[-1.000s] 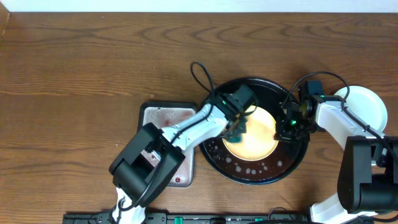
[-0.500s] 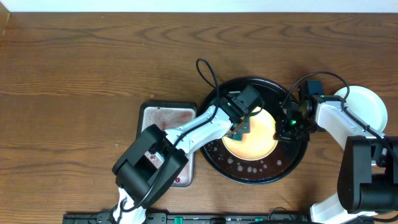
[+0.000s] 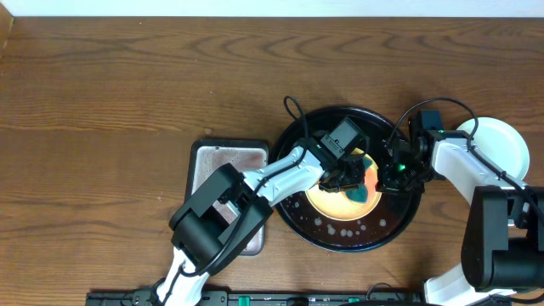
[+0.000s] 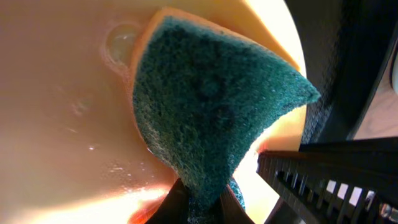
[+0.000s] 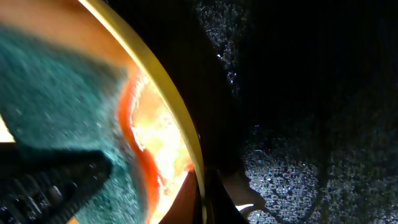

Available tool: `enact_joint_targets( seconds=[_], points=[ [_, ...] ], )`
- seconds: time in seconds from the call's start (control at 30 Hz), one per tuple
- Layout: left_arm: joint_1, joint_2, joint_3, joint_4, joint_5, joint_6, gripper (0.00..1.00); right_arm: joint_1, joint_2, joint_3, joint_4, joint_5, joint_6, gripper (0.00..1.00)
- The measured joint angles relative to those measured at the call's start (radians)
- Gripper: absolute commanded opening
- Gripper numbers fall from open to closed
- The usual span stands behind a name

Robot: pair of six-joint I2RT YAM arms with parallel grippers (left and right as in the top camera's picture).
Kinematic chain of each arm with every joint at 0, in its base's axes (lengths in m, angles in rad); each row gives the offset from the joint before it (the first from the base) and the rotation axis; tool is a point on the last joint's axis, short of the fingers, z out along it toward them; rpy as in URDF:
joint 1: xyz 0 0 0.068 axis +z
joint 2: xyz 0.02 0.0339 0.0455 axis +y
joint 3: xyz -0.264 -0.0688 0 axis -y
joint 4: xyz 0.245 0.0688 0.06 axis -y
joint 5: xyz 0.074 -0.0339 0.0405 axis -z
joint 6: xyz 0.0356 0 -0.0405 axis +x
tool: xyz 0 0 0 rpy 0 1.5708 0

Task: Clean dirty plates on tray and stack at the side
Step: 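Scrub the yellow plate with the sponge while right gripper holds its rim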

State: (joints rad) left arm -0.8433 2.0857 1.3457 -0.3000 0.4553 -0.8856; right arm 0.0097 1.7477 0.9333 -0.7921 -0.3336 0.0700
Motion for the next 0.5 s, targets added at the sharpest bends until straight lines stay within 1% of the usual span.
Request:
enact_joint_targets(
  seconds=[0.13, 0.27, 0.37, 0.5],
  points=[
    [-0.001, 0.002, 0.013, -0.071, 0.04, 0.031, 0.07, 0.0, 0.0, 0.0, 0.0, 0.0, 0.0, 0.01],
    [-0.006, -0.001, 0.036, -0.208, 0.028, 0.064, 0.07, 0.0, 0.0, 0.0, -0.002, -0.002, -0.001, 0.01],
    [-0.014, -0.025, 0.039, -0.3, -0.053, 0.076, 0.07, 0.0, 0.0, 0.0, -0.003, -0.002, -0.003, 0.01],
    [-0.022, -0.072, 0.025, -0.388, -0.239, 0.078, 0.08, 0.0, 0.0, 0.0, -0.003, -0.002, -0.003, 0.01]
  ],
)
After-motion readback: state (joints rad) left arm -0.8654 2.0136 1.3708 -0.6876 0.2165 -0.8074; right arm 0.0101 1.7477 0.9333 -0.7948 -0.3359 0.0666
